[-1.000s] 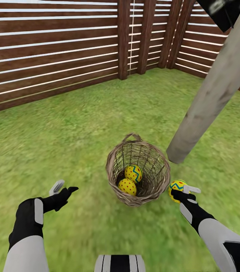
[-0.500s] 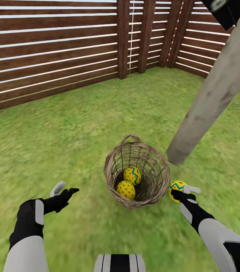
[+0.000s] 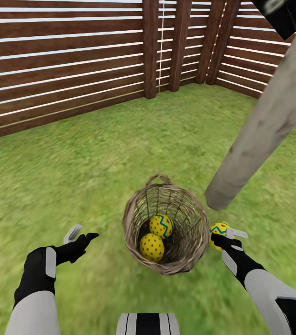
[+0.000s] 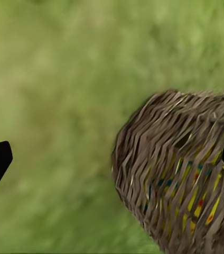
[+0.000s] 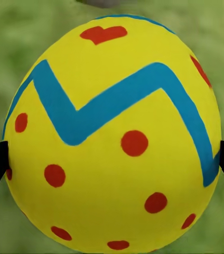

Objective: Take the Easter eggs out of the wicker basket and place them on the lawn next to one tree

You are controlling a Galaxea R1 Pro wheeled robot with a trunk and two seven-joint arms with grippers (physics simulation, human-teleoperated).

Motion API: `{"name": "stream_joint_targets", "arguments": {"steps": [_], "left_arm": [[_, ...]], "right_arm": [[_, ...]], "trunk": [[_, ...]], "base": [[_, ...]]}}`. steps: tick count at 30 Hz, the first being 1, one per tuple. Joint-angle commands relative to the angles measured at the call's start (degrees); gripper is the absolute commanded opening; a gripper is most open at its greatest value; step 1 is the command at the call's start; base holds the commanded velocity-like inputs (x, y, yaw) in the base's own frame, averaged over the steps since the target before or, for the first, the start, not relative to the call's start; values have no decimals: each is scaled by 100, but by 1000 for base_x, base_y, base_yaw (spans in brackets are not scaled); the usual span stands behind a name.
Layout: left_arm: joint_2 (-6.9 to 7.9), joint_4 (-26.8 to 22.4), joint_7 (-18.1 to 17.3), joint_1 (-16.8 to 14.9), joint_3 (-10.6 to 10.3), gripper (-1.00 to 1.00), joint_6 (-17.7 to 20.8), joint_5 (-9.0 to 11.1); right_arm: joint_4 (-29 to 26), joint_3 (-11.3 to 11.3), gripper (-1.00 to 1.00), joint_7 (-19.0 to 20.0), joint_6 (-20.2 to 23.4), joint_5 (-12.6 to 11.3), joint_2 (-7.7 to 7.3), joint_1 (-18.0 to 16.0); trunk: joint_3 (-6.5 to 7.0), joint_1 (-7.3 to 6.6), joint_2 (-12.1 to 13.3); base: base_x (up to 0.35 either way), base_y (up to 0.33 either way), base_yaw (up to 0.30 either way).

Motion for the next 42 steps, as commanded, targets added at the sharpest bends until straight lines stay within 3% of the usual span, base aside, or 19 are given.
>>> {"name": "stream_joint_targets", "arguments": {"steps": [1,6,15,32,33,42], "left_arm": [[-6,-3,-13,-6,23,100,34,1],[-9,20,-9,-6,18,100,36,9],[-27,23,8,-6,5,100,34,17],[-32,25,-2,-6,4,100,34,17],[-32,45,-2,-6,4,100,34,15],[-32,96,-10,-6,4,100,32,15]], "right_arm": [[-6,11,-100,7,-32,-27,0,-6],[-6,11,-100,7,-32,-27,0,-6],[-6,11,-100,7,-32,-27,0,-6],[36,11,-100,7,-32,-28,7,-6],[45,11,100,7,-32,-27,8,-6],[56,11,100,7,-32,-44,1,-6]], "trunk": [[-3,1,-2],[-3,1,-2],[-203,24,-14],[-203,24,-14],[-203,24,-14],[-48,6,-4]], "base": [[158,-52,0],[42,-13,0],[1,0,0],[0,0,0],[0,0,0],[0,0,0]]}}
